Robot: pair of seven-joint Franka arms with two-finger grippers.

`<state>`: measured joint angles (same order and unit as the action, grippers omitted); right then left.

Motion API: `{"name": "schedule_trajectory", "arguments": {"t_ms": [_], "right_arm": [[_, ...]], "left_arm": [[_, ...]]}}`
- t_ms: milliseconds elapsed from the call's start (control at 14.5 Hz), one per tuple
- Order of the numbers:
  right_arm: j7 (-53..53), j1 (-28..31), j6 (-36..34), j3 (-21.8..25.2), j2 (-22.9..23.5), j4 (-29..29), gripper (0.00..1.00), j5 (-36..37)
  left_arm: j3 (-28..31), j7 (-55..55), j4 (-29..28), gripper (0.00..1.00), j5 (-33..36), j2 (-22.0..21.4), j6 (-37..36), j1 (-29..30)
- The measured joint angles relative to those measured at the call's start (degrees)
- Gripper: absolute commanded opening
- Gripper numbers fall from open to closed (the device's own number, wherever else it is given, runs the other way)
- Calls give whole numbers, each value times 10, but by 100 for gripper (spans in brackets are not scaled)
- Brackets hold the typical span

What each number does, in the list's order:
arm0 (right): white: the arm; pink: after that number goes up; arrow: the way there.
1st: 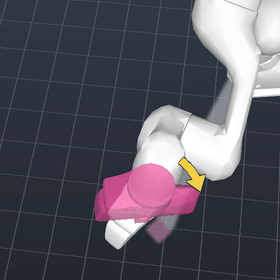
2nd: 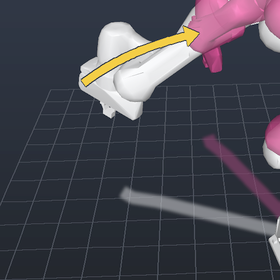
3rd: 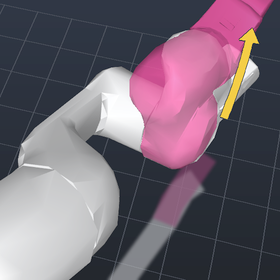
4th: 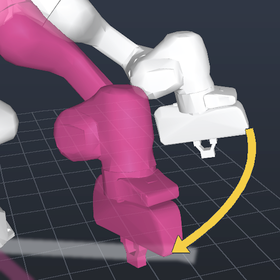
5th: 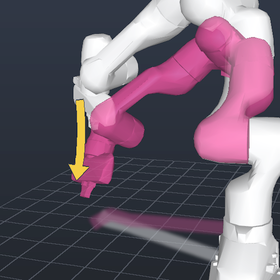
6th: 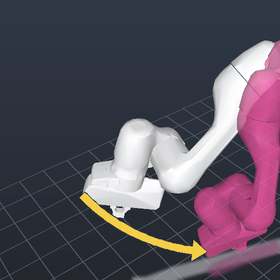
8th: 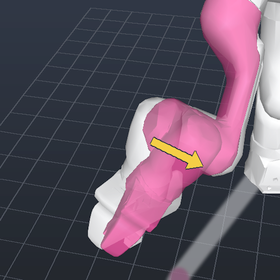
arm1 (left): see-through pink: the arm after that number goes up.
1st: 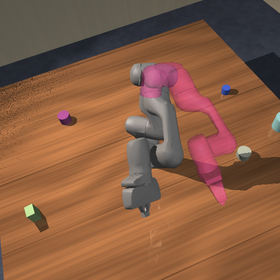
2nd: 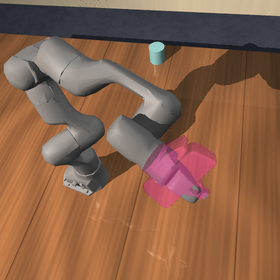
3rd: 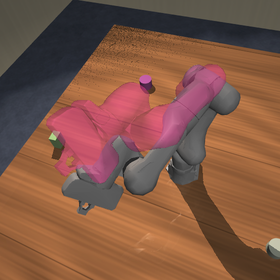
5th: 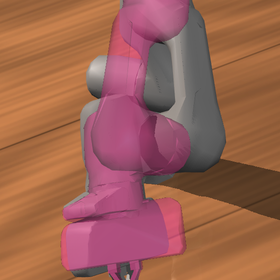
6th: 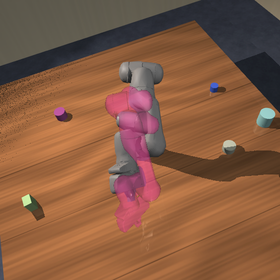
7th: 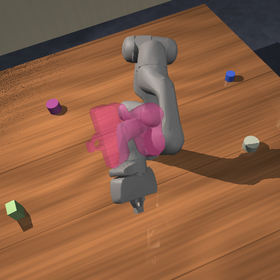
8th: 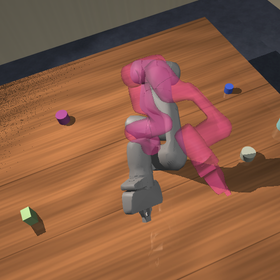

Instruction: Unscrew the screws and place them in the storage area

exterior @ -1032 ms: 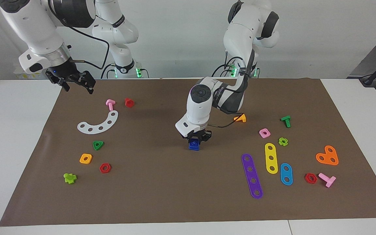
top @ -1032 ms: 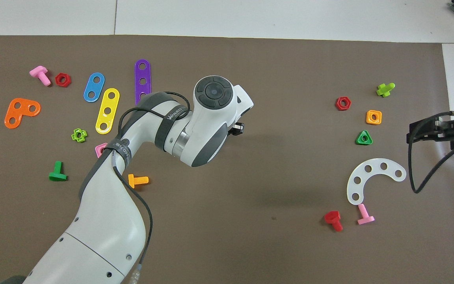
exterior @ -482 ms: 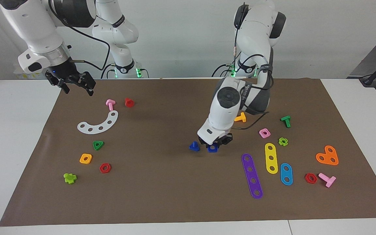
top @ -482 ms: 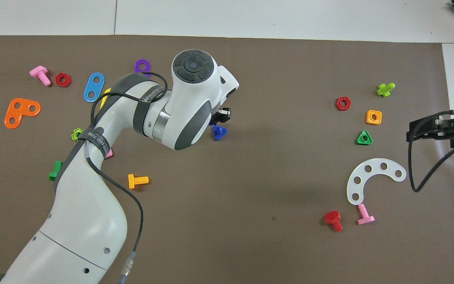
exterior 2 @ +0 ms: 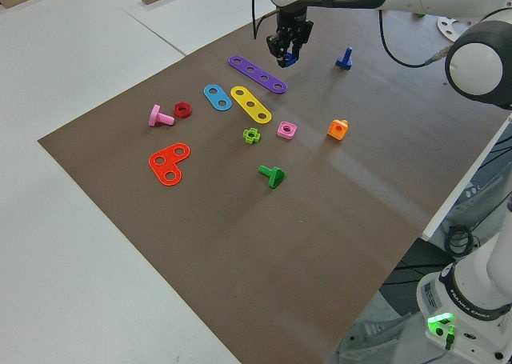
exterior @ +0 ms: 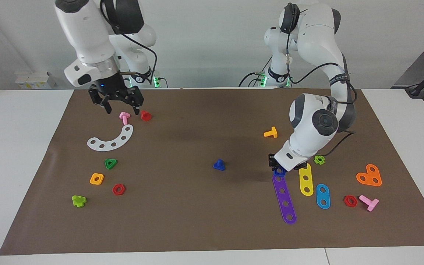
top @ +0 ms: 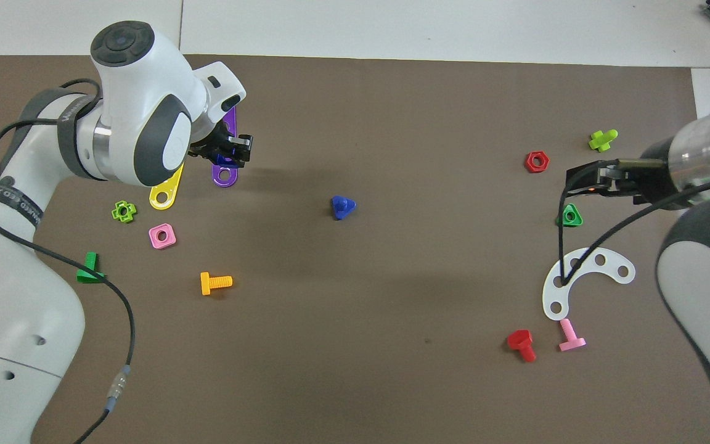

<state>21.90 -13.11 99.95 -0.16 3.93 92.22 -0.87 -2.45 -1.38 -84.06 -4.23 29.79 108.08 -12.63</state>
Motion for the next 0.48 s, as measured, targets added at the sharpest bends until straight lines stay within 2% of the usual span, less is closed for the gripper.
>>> {"name": "schedule_trajectory", "arguments": {"t_ms": [275, 482], "right_arm": [[115, -95, 101, -2, 98, -34, 100, 0], [139, -134, 175, -2, 149, -40, 100, 0]], "left_arm": [[1, -64, -135, 28, 0, -63, 69, 22], [-1, -71, -205, 29, 0, -95, 110, 23]]}}
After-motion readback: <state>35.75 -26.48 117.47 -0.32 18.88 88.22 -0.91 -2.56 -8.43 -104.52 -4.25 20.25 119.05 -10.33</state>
